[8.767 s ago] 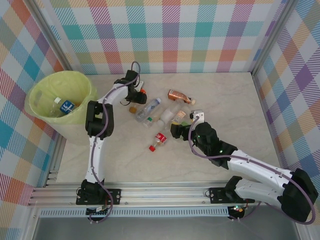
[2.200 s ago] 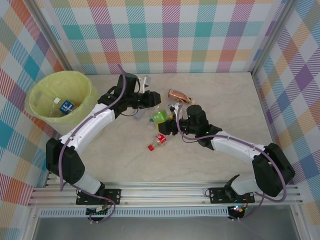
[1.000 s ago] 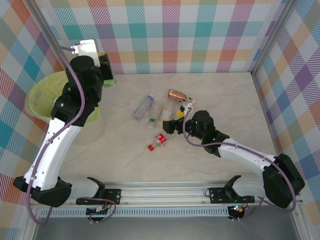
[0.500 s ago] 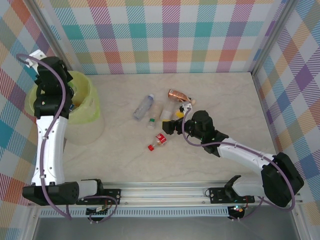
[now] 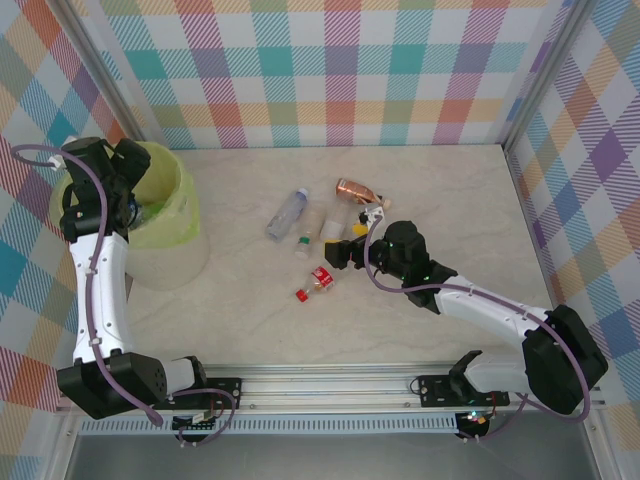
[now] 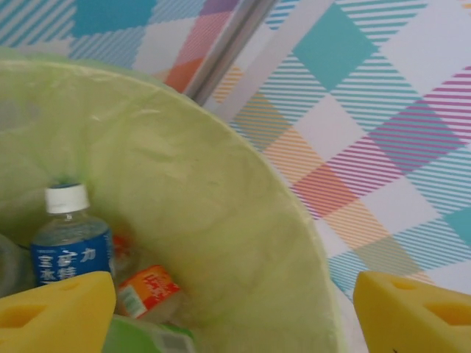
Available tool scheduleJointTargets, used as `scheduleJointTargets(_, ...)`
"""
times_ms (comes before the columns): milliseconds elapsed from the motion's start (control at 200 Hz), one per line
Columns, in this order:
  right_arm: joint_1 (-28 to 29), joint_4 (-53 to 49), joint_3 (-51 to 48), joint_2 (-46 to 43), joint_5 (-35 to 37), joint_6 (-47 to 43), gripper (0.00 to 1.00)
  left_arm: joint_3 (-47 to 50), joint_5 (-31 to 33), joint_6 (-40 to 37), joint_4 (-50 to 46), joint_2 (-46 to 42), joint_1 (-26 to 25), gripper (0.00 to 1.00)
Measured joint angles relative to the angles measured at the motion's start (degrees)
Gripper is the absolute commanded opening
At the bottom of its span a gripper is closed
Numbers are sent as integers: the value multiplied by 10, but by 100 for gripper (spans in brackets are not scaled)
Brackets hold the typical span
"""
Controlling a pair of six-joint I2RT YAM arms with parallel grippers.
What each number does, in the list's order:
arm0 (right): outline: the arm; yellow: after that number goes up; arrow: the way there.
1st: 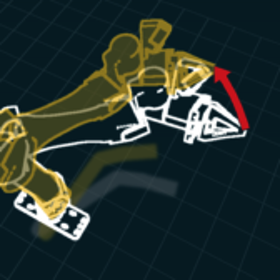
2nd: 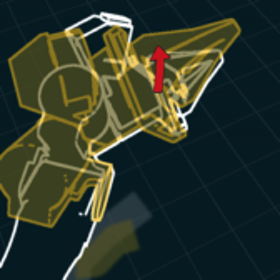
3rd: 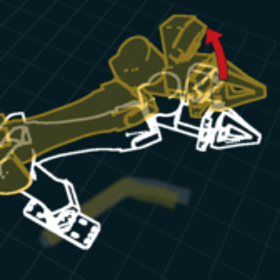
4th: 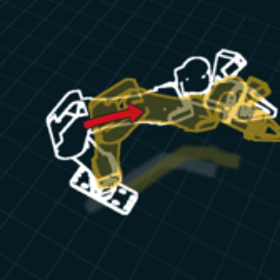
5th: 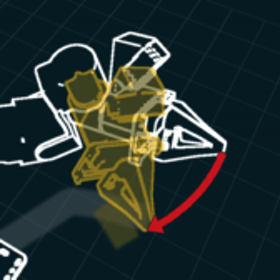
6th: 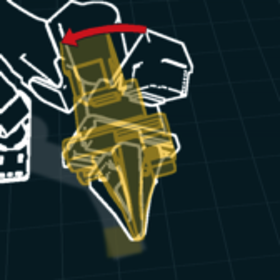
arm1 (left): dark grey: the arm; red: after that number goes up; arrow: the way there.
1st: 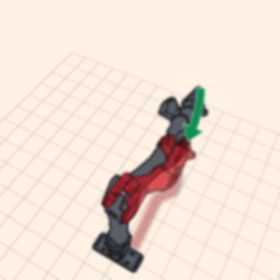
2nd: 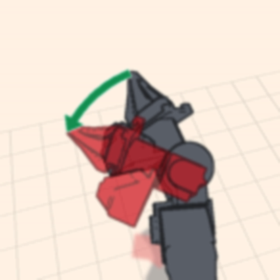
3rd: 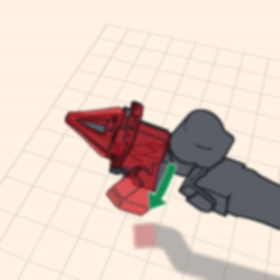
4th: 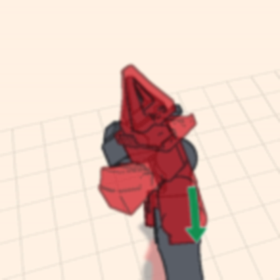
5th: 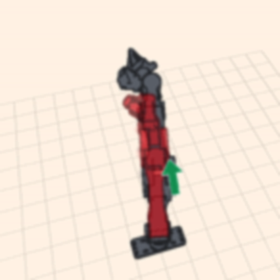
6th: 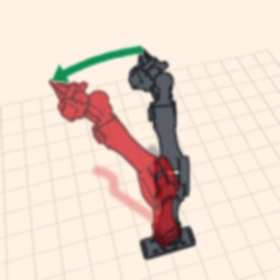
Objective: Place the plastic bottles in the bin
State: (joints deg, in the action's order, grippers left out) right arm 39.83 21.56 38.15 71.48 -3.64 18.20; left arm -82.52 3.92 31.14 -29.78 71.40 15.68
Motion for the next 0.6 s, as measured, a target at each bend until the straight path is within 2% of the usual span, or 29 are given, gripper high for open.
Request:
scheduleJointTargets(180, 0, 0, 0, 1, 0, 5, 100, 0, -59, 10, 1, 0, 0, 93)
scheduleJointTargets(290, 0, 0, 0, 2, 0, 6, 100, 0, -73, 10, 1, 0, -4, 95)
scheduleJointTargets(365, 0, 0, 0, 3, 0, 6, 100, 0, -75, 10, 1, 0, -12, 100)
scheduleJointTargets(600, 0, 0, 0, 4, 2, 6, 100, -2, -85, -7, 19, 0, -74, 100)
